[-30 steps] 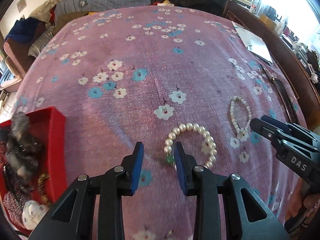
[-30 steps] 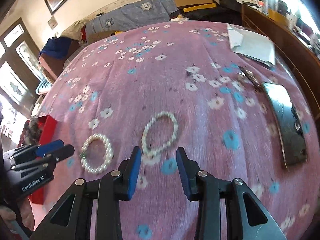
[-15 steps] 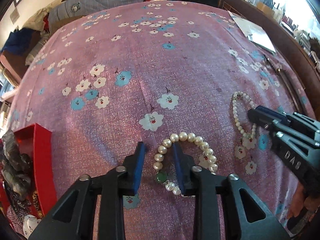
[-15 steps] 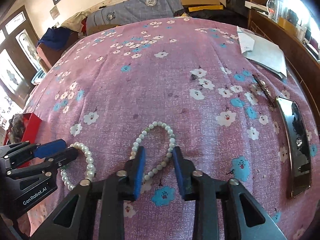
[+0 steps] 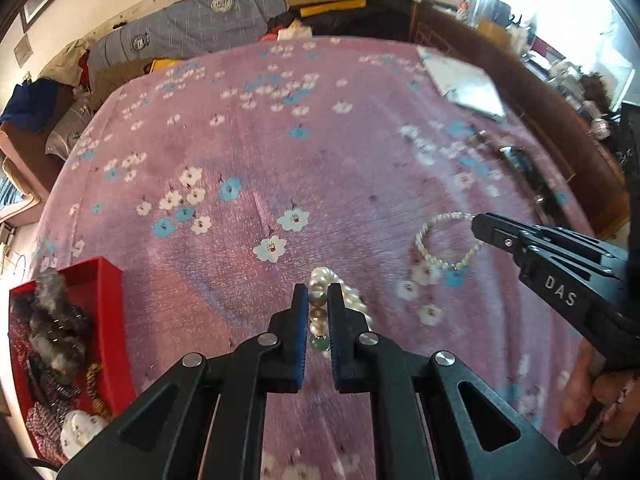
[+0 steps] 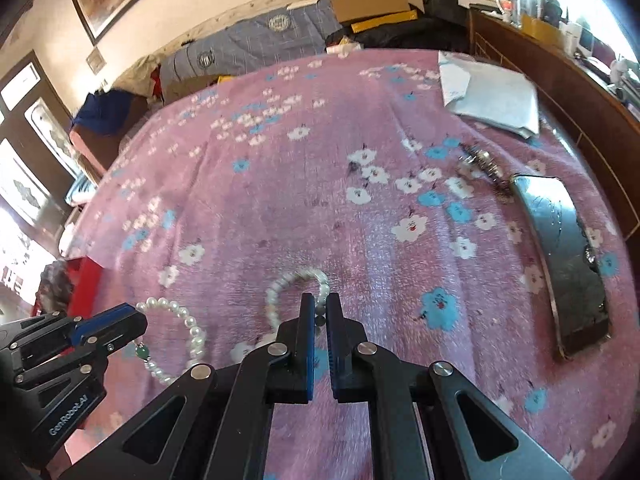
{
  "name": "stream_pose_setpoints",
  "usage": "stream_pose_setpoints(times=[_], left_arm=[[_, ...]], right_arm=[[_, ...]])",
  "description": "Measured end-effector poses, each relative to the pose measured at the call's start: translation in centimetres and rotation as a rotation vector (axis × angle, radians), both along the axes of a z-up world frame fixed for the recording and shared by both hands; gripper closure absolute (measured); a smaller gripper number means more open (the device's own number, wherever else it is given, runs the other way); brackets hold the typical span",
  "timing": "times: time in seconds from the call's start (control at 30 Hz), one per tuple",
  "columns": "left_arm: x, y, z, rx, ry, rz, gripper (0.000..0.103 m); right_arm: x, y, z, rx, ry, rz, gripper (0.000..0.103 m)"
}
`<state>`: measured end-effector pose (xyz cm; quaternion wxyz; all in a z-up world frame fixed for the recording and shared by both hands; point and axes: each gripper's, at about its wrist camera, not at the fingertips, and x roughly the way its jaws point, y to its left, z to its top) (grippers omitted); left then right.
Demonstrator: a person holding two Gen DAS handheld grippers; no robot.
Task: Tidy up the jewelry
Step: 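Grasp the green-bead pearl bracelet with left tool while right tool grasps the other pearl bracelet, then carry both pearl bracelets into the red box and open both tools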
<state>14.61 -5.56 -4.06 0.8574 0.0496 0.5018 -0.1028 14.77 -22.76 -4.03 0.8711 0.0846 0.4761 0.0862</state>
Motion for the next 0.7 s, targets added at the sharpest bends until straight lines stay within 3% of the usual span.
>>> stream_pose_setpoints(times=[0.2, 0.4, 0.7], left_arm=[[-3.1, 1.1, 3.4, -0.067, -0.029, -0.019, 0.094], [-4.9, 2.2, 4.7, -0.117, -0.03, -0.021, 0.094], [-6.6, 3.4, 6.4, -0.136, -0.071, -0.047, 0.094]], right_arm=[[-3.4, 0.5, 3.9, -0.021, -0.064, -0.002, 0.097], [-7.3, -0.6, 7.1, -0.032, -0.103, -0.057, 0.097], [-11.3, -0.3, 9.2, -0.052, -0.126, -0.126, 0.097]])
